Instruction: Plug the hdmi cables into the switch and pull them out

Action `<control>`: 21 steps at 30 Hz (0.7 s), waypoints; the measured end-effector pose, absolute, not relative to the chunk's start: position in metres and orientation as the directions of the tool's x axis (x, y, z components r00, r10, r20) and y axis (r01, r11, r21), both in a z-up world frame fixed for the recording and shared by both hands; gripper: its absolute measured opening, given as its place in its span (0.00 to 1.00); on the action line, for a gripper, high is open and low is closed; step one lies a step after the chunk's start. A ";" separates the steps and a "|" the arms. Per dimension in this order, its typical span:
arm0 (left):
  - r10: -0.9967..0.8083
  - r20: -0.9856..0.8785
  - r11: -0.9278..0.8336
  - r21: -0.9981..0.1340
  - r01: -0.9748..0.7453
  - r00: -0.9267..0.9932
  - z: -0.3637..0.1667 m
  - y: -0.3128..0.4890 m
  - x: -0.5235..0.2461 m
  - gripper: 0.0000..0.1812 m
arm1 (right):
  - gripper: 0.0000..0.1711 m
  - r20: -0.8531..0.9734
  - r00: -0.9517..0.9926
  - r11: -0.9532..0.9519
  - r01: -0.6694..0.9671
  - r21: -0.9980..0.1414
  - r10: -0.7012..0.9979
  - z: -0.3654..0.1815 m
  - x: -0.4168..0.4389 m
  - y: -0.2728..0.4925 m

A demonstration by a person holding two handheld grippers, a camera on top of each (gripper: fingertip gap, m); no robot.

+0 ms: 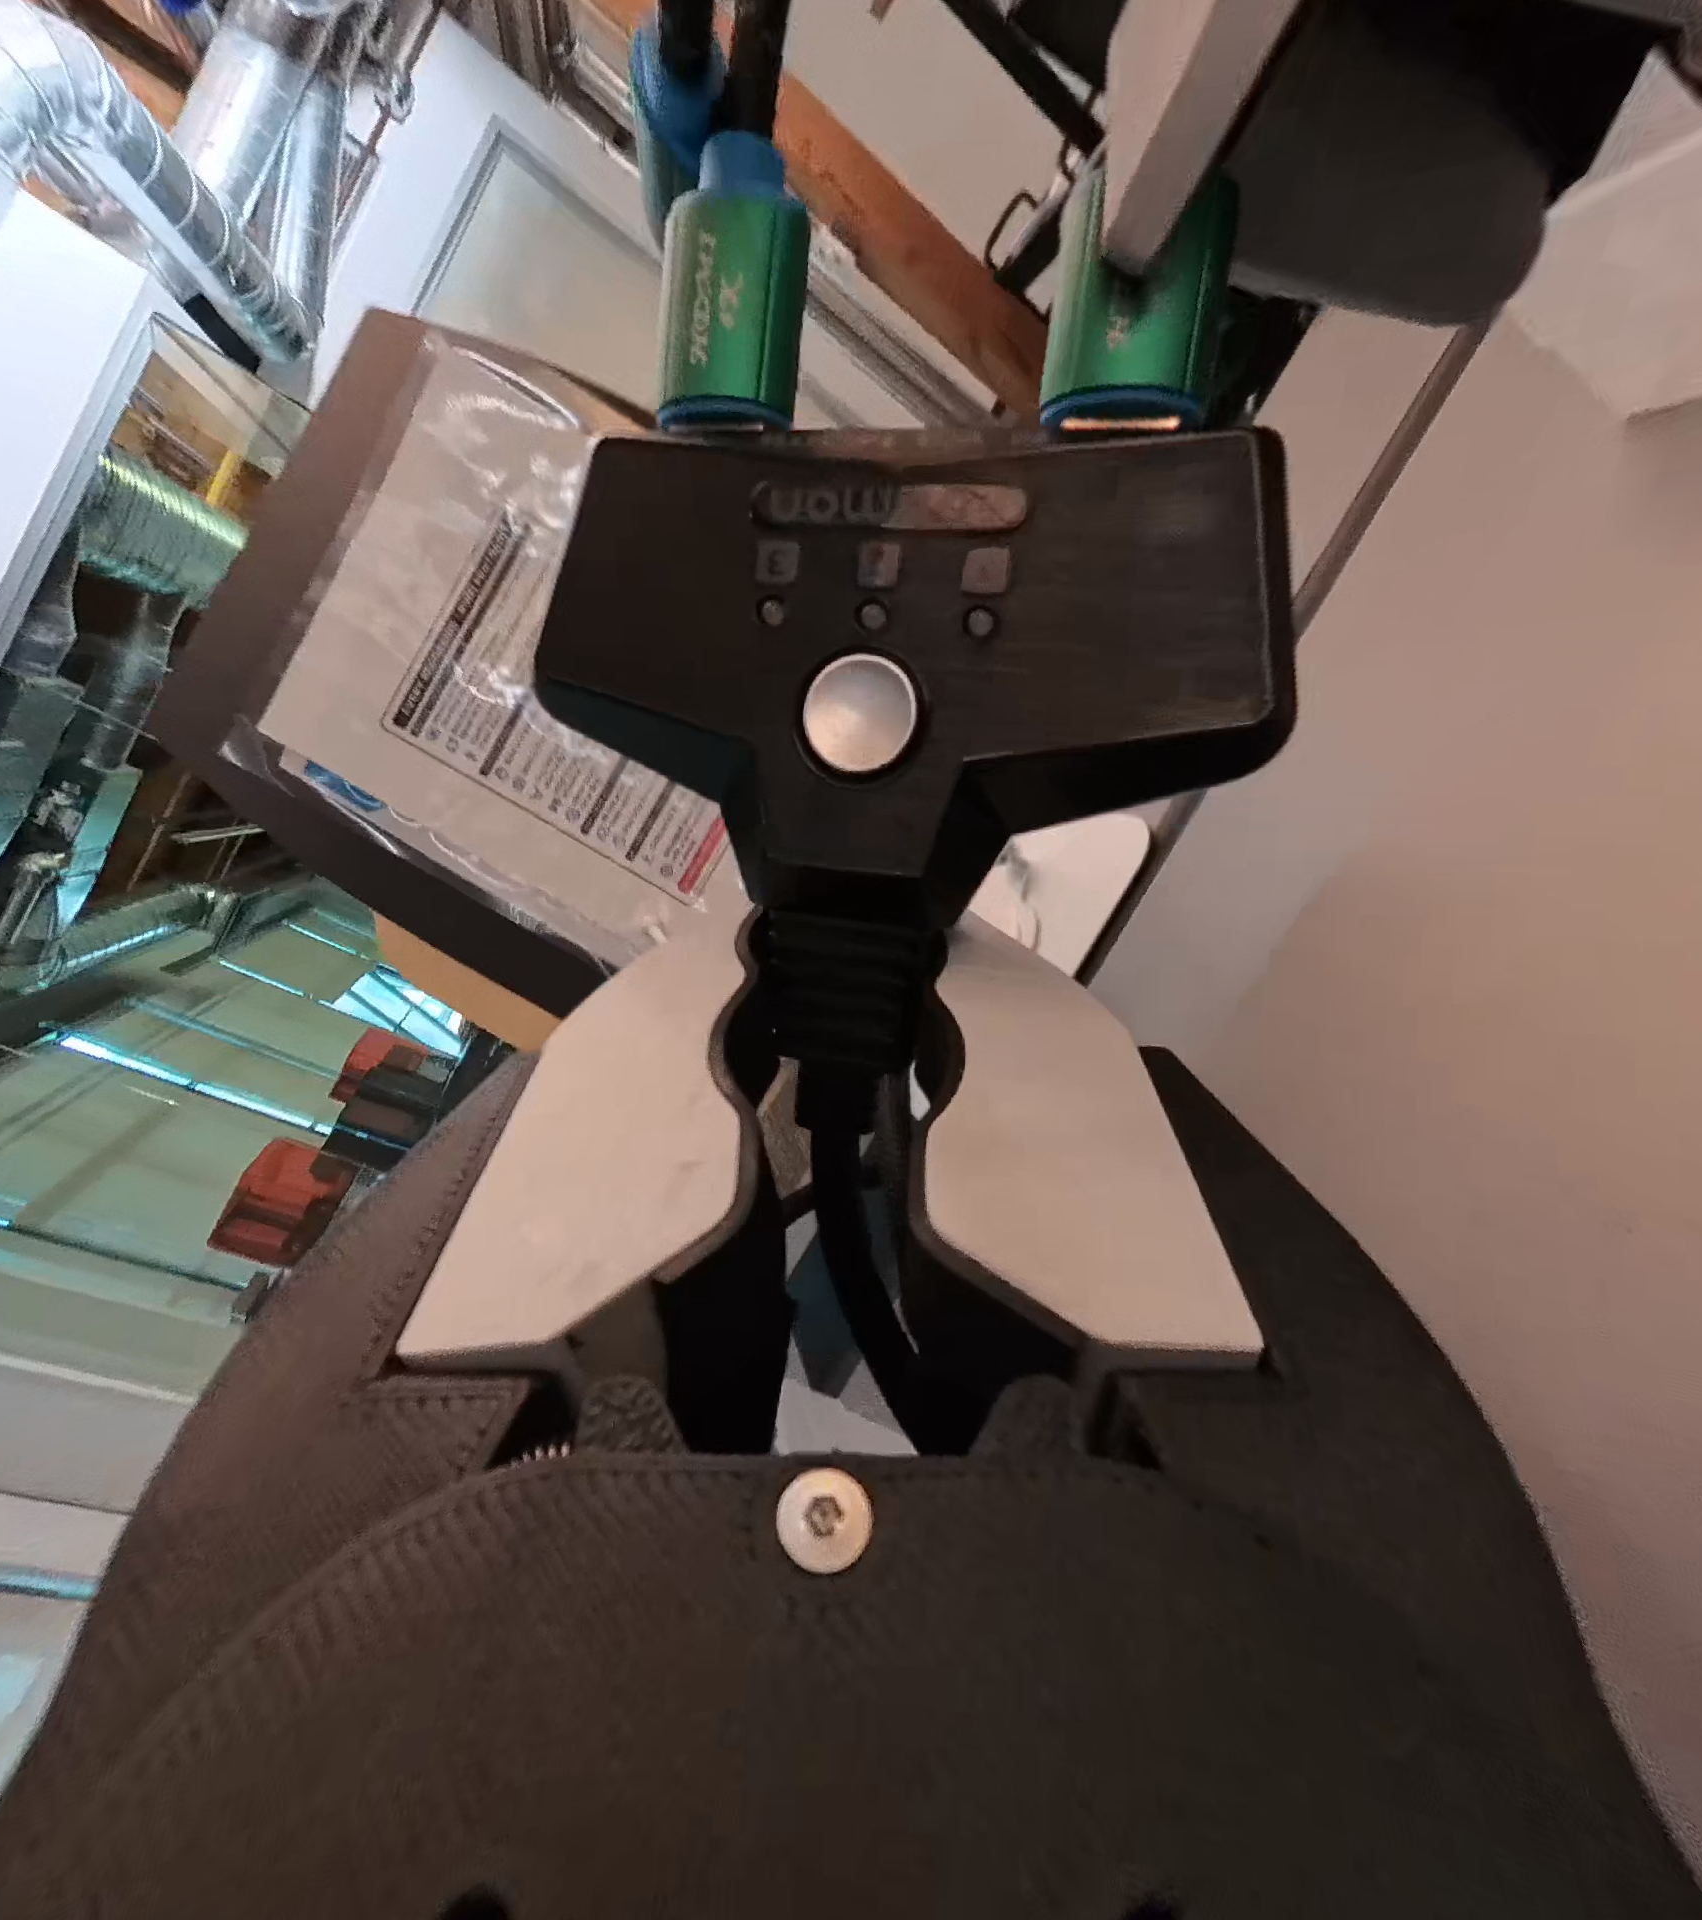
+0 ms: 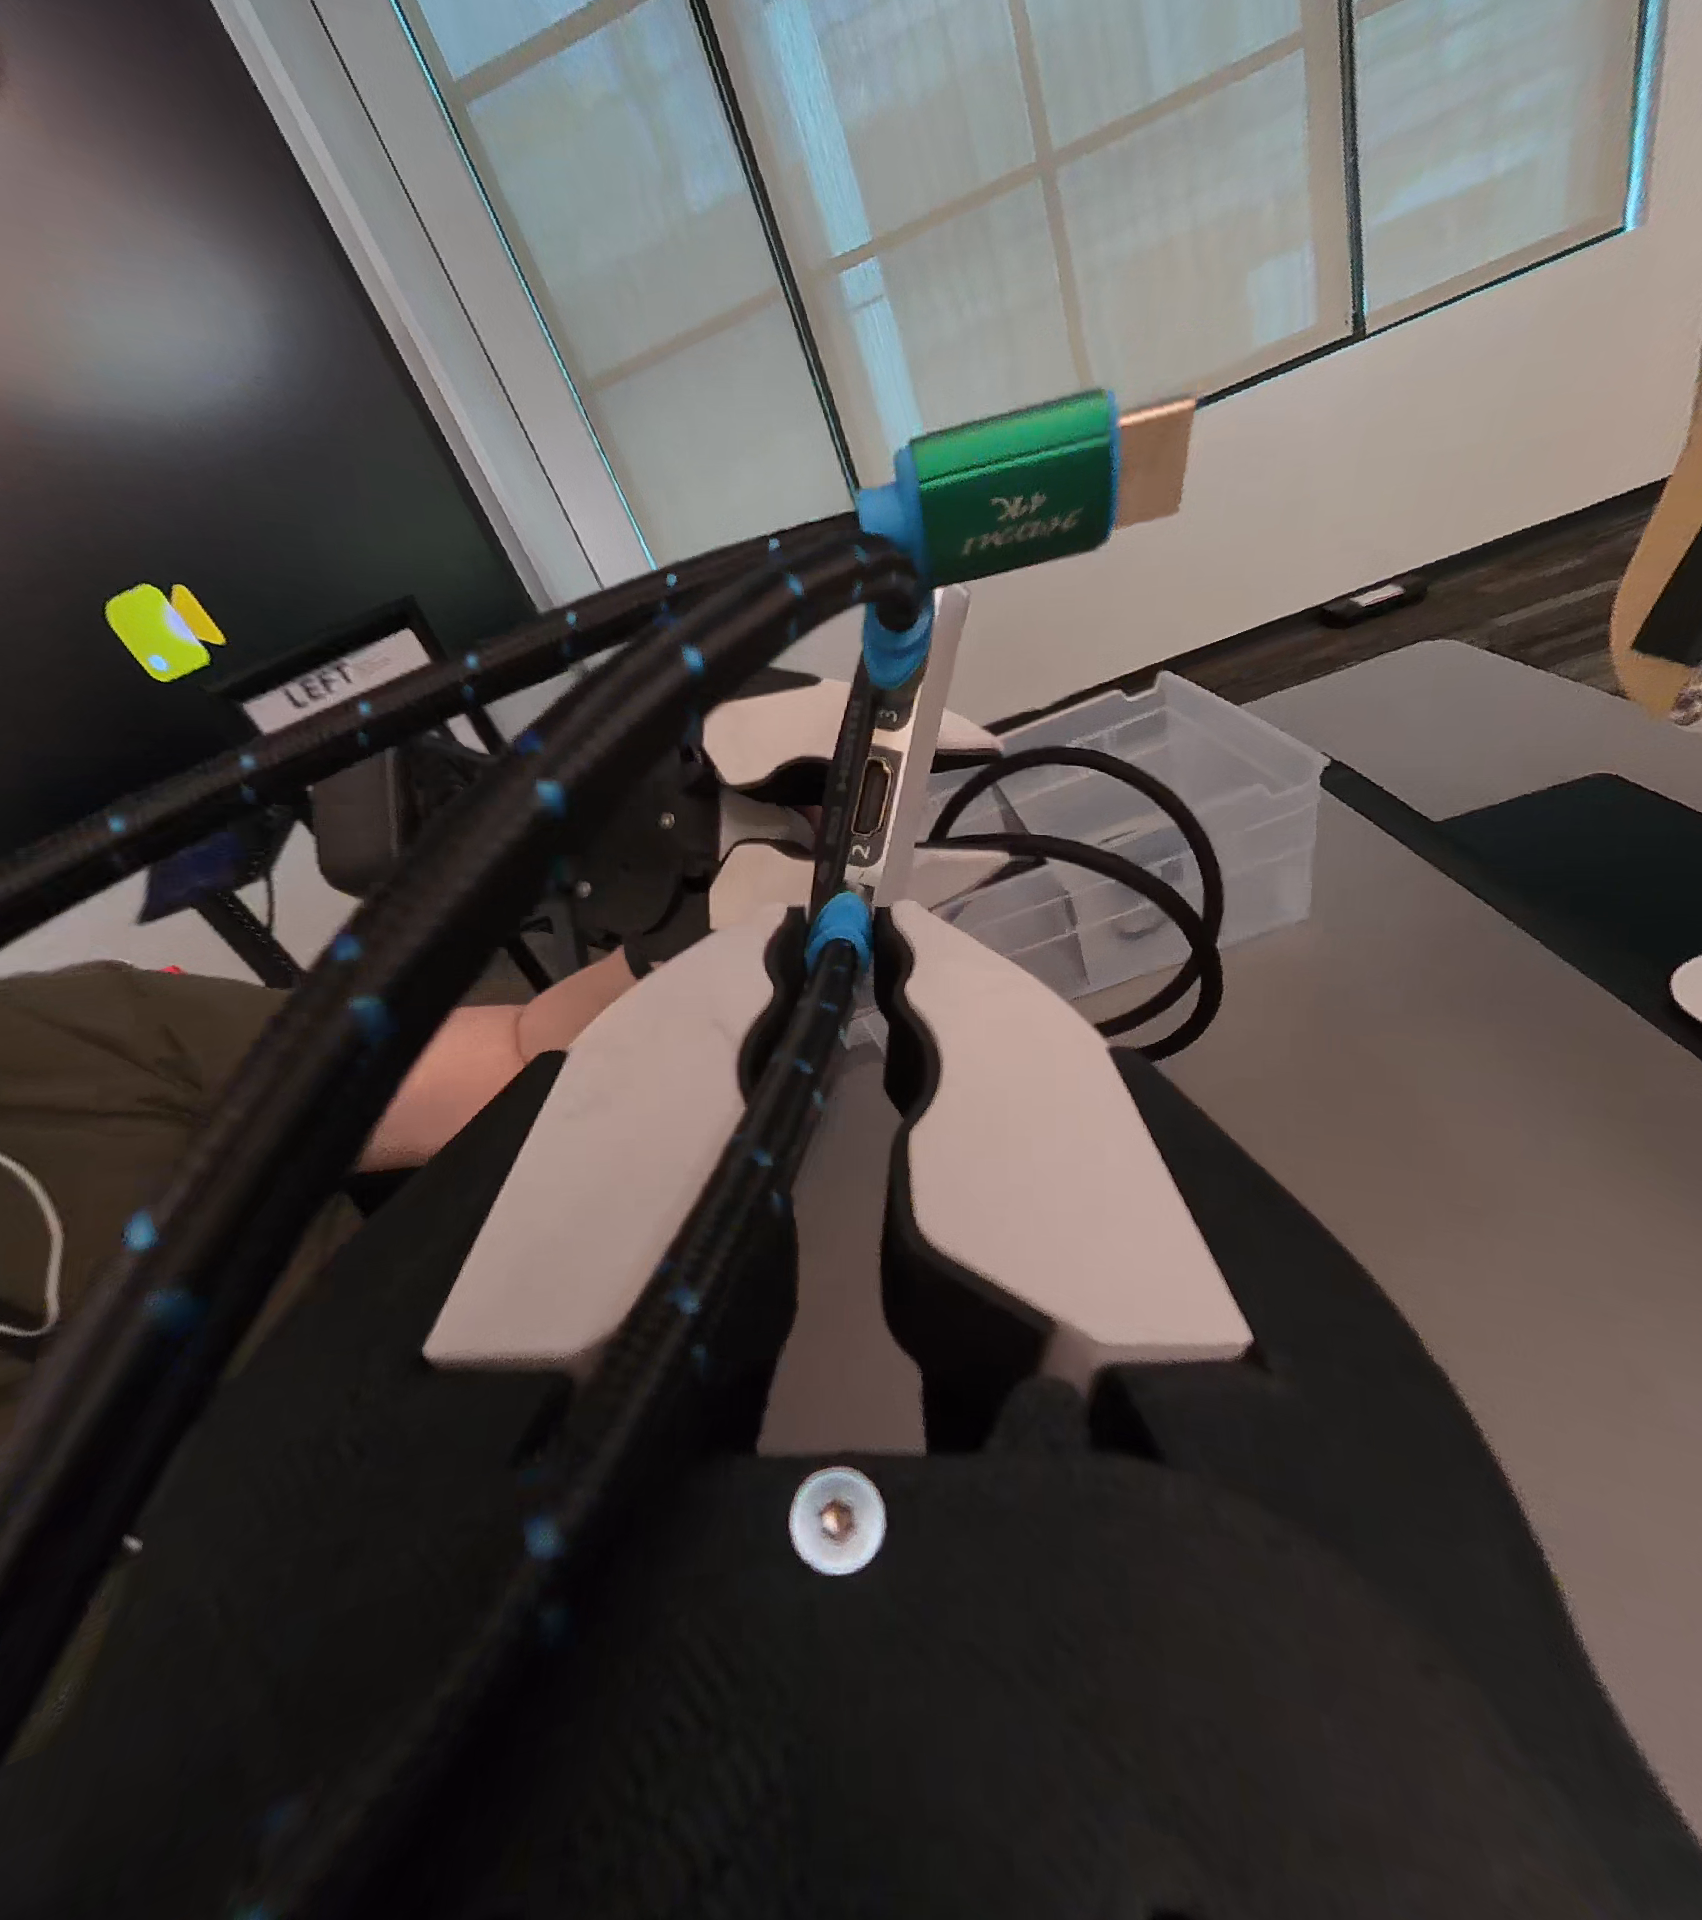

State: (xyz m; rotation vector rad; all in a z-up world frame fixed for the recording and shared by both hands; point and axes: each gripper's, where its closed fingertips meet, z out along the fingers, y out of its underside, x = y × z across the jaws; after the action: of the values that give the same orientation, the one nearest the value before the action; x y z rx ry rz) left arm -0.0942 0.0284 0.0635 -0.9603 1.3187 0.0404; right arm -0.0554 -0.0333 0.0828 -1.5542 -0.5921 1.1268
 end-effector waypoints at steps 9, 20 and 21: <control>-0.405 -0.829 0.678 -0.556 -0.481 0.386 0.088 0.024 -0.104 0.13 | 0.23 -0.329 0.474 -0.200 -0.301 -0.932 0.817 0.112 -0.020 -0.040; -0.491 -0.724 0.551 -0.689 -0.471 0.485 0.107 0.057 -0.138 0.13 | 0.14 -0.158 0.953 0.148 -0.201 -0.968 0.260 0.146 0.101 -0.043; -0.498 -0.713 0.539 -0.700 -0.469 0.493 0.107 0.059 -0.139 0.13 | 0.14 -0.093 0.972 0.204 -0.138 -0.969 0.216 0.162 0.097 -0.056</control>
State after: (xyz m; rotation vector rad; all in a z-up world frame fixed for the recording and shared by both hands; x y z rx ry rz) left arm -0.1394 0.0591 0.1067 -1.0618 1.1132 -0.0224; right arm 0.0970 -0.0560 0.1618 -1.3426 -0.0686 0.2472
